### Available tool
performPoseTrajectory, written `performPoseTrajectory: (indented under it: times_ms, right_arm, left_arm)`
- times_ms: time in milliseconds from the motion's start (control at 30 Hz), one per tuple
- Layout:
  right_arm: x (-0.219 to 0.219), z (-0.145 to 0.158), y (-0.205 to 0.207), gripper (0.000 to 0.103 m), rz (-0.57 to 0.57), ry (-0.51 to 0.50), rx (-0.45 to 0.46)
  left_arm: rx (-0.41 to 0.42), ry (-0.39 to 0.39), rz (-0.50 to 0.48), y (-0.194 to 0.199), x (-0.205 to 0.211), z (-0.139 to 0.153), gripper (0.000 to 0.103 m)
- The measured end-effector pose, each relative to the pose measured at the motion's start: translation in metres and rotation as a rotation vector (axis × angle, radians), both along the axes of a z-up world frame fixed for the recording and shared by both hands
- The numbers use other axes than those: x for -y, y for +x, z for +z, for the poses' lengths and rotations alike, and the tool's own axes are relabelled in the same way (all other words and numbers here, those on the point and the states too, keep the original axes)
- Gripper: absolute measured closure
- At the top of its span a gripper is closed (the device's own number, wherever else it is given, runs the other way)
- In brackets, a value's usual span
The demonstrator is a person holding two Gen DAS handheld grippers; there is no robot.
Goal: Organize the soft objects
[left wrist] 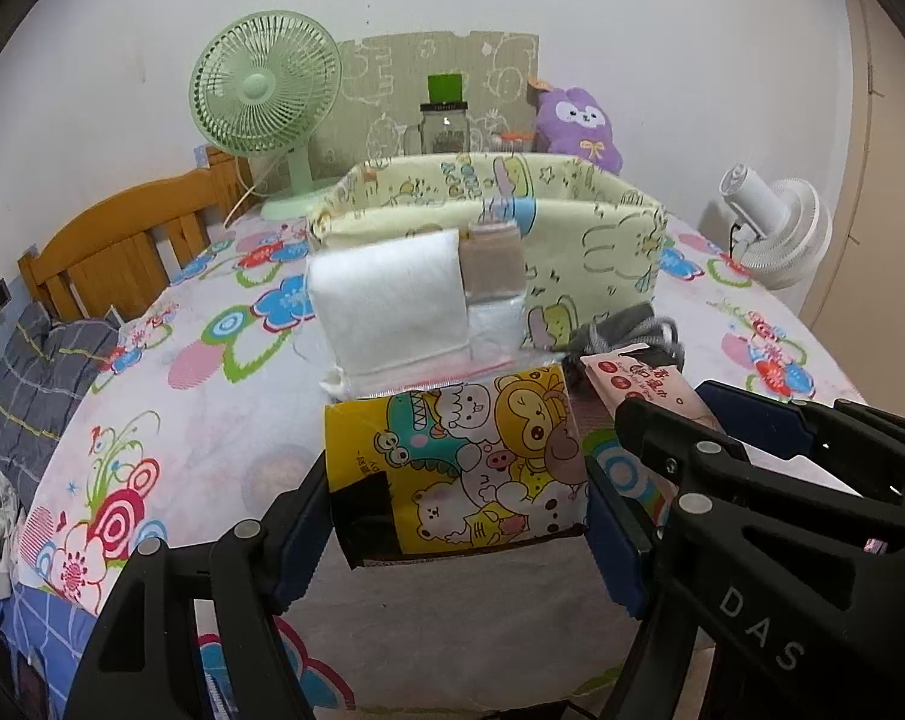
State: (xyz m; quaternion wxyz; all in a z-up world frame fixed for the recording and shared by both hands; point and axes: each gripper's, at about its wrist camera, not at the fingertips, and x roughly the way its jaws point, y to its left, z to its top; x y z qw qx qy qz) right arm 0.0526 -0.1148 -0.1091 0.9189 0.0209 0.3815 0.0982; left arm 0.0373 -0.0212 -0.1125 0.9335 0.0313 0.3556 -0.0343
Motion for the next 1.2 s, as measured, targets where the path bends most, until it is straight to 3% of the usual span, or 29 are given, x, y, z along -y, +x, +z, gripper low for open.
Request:
performPoseTrajectory:
  times_ms: [400, 1200]
  right_arm:
    - [0.001, 0.034, -0.006, 0.062, -0.014, 0.003, 0.057]
    - [0.007, 0.107, -0.008, 0.062, -0.096, 0.028, 0.187]
  left_arm:
    - [0.023, -0.03, -0.006, 0.0, -0.002, 0.033, 0.026]
    - [0.134, -0.007, -0.057, 0.01, 0.007, 0.104, 0.025]
